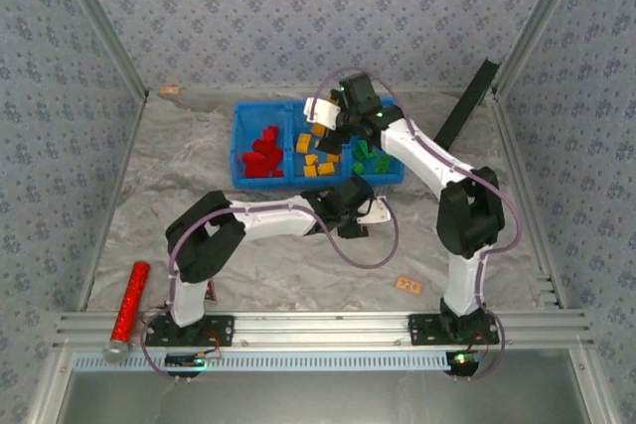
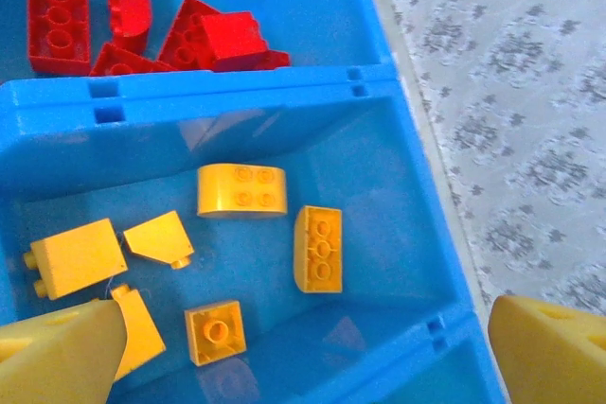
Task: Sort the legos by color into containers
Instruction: Pick up the lego from the center of the table.
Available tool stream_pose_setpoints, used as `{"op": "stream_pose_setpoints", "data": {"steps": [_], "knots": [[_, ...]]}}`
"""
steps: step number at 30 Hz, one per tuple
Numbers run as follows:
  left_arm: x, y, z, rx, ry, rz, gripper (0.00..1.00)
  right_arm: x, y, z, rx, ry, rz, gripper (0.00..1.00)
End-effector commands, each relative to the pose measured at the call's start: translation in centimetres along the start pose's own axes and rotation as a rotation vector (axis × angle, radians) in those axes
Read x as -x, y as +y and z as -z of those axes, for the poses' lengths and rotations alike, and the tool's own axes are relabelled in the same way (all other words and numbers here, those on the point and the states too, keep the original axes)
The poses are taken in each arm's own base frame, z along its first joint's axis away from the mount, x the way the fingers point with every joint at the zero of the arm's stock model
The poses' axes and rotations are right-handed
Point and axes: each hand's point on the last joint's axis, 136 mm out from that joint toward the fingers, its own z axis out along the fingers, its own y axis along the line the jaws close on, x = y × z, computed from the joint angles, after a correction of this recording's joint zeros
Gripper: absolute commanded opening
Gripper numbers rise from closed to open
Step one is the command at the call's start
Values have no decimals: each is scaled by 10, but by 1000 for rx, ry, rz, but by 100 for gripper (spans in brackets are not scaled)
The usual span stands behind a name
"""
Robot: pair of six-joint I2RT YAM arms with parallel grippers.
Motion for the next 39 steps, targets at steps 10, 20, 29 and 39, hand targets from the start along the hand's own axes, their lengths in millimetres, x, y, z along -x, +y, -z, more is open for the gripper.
{"op": "stream_pose_setpoints", "data": {"steps": [10, 20, 29, 39], "knots": [[-23, -13, -25, -144, 94, -31, 73, 9, -73, 97, -162, -164, -266, 100], [-44, -20, -40, -212, 193, -8, 70, -3, -89, 154, -217, -250, -419, 100], [-66, -29, -46, -281, 284, 56, 64, -3, -76, 171, -207, -267, -372, 100], [-97, -48, -31, -337, 392, 126, 40, 6, -78, 194, -230, -302, -354, 97]]}}
